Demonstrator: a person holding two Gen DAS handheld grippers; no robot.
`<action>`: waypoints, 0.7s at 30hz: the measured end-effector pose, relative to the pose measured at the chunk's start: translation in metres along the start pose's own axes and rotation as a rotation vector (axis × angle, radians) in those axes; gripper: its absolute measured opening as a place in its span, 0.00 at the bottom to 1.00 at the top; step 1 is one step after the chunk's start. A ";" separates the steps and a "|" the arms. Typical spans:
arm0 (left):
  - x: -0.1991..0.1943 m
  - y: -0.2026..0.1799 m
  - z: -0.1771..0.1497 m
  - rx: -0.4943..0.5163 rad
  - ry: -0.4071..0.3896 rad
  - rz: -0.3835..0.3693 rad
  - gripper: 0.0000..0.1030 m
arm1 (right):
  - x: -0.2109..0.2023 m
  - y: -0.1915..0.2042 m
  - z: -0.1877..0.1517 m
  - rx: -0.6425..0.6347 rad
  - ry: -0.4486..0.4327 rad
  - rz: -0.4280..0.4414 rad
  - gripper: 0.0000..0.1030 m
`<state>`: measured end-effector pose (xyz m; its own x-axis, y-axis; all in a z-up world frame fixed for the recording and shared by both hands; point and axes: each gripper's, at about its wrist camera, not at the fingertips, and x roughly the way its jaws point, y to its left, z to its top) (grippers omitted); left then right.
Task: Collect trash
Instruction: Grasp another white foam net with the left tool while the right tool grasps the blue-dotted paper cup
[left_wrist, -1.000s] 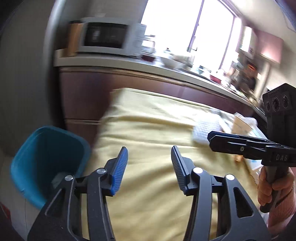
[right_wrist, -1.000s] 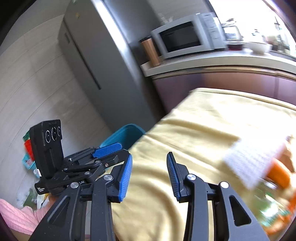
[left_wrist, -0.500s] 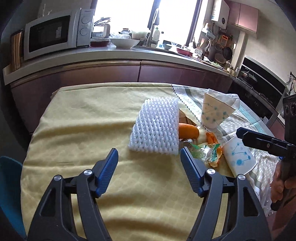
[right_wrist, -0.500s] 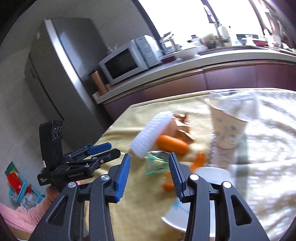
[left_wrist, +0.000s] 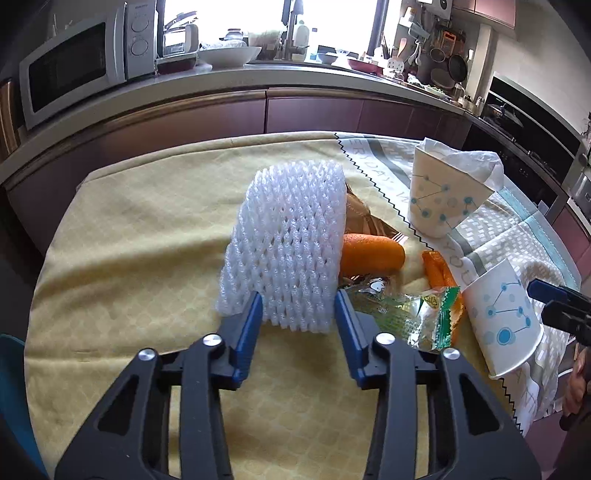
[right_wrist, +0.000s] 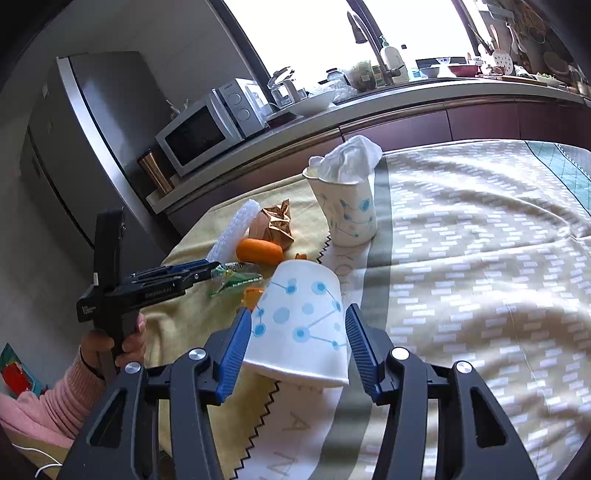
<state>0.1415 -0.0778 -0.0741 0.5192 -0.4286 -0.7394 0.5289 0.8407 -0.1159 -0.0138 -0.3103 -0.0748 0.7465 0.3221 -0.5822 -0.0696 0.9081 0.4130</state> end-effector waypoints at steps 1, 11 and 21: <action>0.000 0.001 0.000 -0.006 -0.003 0.010 0.32 | -0.001 0.001 -0.004 -0.005 0.004 -0.005 0.50; -0.018 0.009 -0.002 -0.056 -0.044 -0.007 0.12 | -0.005 0.011 -0.021 -0.108 0.043 -0.017 0.56; -0.052 0.025 -0.014 -0.108 -0.085 -0.031 0.12 | 0.001 0.010 -0.026 -0.118 0.033 -0.056 0.41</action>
<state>0.1179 -0.0302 -0.0476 0.5610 -0.4776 -0.6762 0.4725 0.8554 -0.2122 -0.0305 -0.2938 -0.0891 0.7295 0.2768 -0.6255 -0.1070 0.9494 0.2953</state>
